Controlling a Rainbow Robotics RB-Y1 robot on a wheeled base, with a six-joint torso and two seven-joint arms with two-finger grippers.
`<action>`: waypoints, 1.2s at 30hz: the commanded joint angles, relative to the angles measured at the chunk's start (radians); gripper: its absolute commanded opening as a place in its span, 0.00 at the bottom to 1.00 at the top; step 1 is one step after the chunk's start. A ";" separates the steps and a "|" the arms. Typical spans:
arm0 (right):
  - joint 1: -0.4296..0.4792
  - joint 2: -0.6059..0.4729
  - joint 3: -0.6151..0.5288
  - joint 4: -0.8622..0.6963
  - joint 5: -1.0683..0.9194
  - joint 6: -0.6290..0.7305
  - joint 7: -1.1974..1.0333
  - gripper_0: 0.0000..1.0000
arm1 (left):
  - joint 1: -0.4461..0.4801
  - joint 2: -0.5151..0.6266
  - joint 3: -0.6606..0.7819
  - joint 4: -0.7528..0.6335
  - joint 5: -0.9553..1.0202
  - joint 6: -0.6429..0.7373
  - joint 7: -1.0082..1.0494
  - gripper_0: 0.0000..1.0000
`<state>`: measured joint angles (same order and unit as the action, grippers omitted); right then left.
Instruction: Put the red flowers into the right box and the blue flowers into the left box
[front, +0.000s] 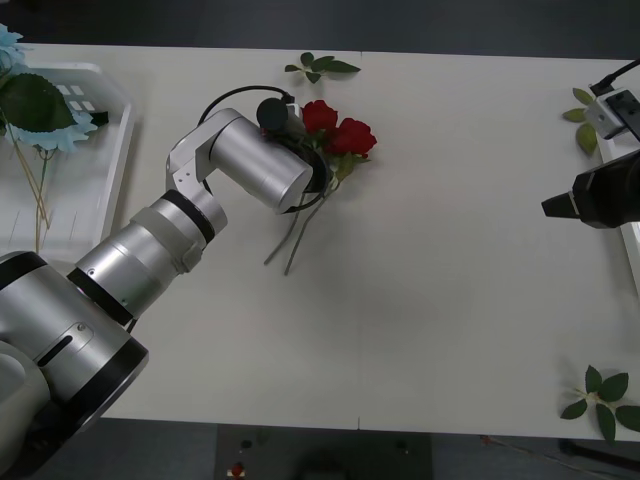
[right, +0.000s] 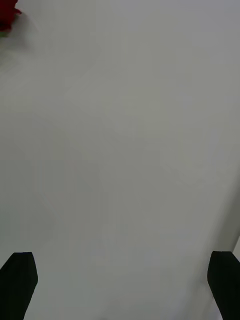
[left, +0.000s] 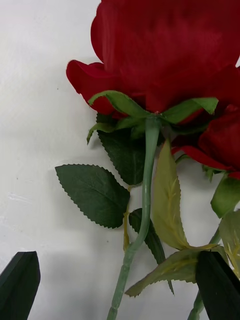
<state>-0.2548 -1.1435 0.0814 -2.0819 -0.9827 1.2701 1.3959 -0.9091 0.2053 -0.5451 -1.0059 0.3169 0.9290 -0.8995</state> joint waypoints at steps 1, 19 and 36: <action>-0.011 -0.022 -0.023 -0.053 0.009 -0.005 0.025 1.00 | -0.045 0.000 -0.044 0.021 -0.015 -0.052 0.024 0.90; -0.014 0.038 -0.023 -0.182 0.062 0.035 0.020 1.00 | -0.045 -0.001 -0.130 0.101 -0.068 -0.145 0.053 0.00; -0.110 0.093 0.055 -0.191 0.053 -0.023 0.015 1.00 | -0.045 0.002 -0.131 0.101 -0.076 -0.145 0.053 0.00</action>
<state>-0.3211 -1.0432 0.1420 -2.2419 -0.9177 1.2512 1.3959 -0.9119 0.2053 -0.6862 -0.8972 0.2492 0.7918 -0.8748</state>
